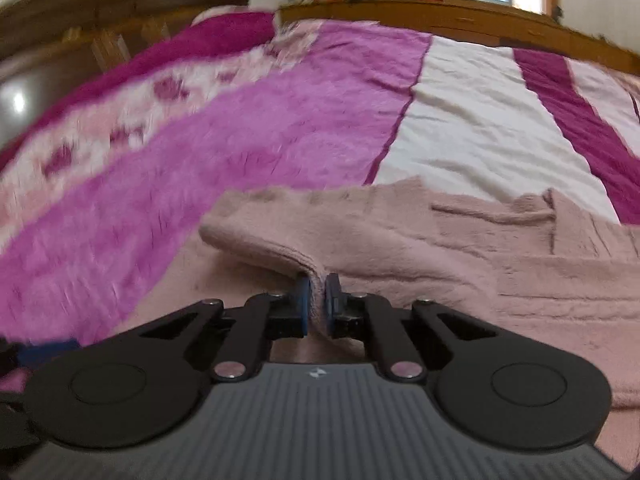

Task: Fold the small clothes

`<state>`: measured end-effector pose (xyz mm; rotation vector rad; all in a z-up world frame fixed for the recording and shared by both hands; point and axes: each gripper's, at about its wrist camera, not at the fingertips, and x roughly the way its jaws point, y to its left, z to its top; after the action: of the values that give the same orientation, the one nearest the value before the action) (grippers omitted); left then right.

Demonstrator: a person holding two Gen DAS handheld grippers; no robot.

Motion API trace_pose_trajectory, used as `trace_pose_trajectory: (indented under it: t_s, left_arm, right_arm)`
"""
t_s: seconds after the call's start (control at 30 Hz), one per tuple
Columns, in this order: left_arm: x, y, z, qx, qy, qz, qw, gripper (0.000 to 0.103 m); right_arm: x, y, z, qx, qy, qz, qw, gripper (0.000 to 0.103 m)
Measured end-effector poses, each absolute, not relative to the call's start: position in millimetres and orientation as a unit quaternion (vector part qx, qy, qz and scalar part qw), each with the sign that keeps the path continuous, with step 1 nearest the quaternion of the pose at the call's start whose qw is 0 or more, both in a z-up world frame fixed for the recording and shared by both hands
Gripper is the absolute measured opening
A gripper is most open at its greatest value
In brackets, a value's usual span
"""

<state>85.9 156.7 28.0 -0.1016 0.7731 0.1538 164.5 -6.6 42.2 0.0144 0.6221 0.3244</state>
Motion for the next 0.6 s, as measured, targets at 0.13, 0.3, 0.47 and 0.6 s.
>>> trace_pose_trajectory:
  t_s: [0.13,0.3,0.47,0.6]
  left_arm:
    - [86.0,157.0,28.1,-0.048,0.376,0.076,0.922,0.07]
    - [86.0,157.4,27.3,-0.046,0.376,0.075,0.922,0.07]
    - [85.9,155.7,27.4,-0.042,0.375,0.075,0.923,0.07]
    - [86.4,155.5,27.4,-0.041,0.375,0.075,0.923,0.071]
  right_arm:
    - [155.7,-41.4,62.5,0.047,0.267,0.132,0.954,0.007]
    - [147.2,-101.2,83.8,0.109,0.239,0.09,0.961,0.007]
    - [135.4,-162.0,90.3,0.164,0.225,0.043,0.959,0.007]
    - [126.1,-197.3,73.7,0.191,0.237,0.006,0.953,0.007]
